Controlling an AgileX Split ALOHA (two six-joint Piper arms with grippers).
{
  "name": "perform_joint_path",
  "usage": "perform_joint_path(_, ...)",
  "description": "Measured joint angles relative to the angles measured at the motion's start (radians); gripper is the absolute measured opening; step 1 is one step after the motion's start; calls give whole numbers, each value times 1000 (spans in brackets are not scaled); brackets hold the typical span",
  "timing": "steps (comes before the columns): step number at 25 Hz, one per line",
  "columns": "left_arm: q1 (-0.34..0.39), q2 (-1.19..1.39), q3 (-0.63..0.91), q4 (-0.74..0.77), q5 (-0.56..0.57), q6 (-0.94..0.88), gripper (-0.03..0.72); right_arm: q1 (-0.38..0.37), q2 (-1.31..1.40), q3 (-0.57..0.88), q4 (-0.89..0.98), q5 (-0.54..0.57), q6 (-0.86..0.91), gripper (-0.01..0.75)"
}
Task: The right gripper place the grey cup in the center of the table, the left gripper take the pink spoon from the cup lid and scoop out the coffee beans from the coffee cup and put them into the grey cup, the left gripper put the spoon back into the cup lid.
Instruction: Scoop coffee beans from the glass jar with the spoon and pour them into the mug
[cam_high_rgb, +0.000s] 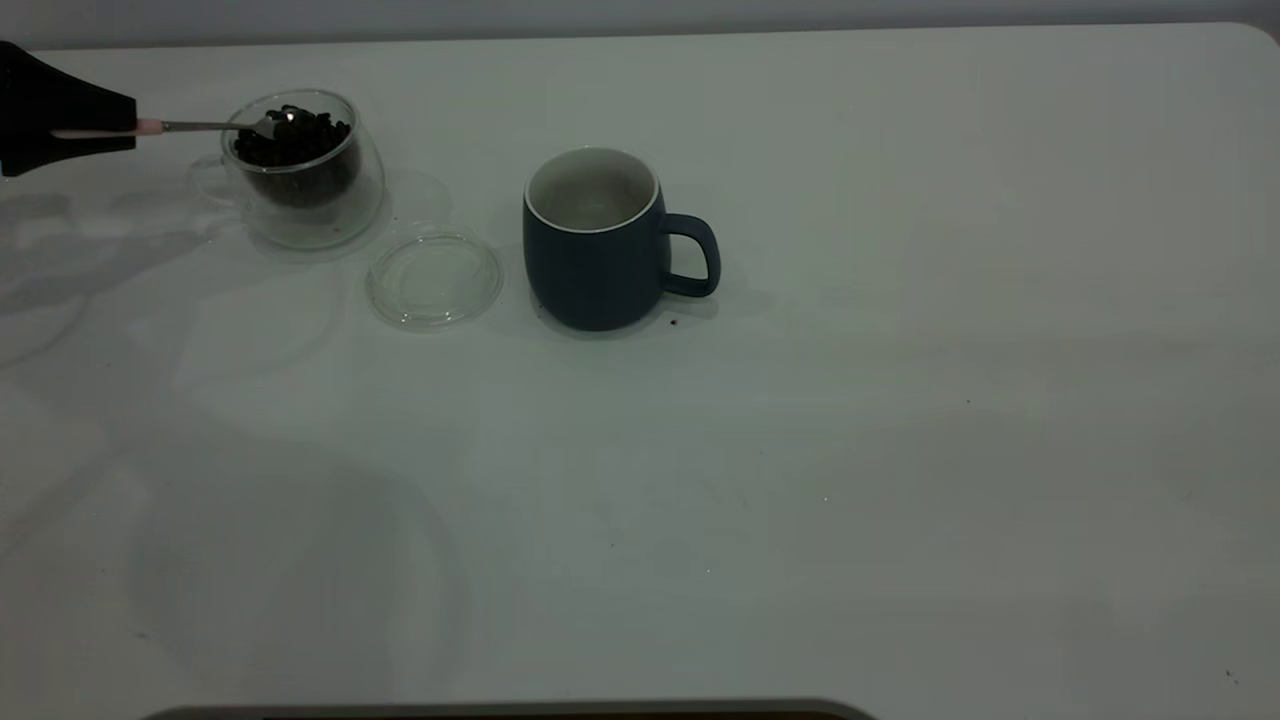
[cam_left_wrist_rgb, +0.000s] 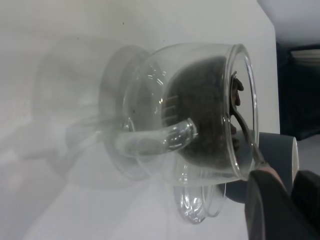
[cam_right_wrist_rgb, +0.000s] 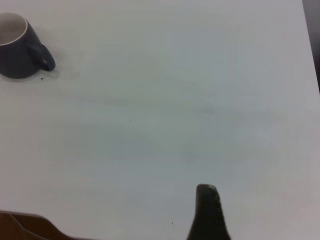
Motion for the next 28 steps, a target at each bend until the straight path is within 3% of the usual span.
perform_joint_path(28,-45,-126,161,-24,1,16,115,0,0,0,0,0,1,591)
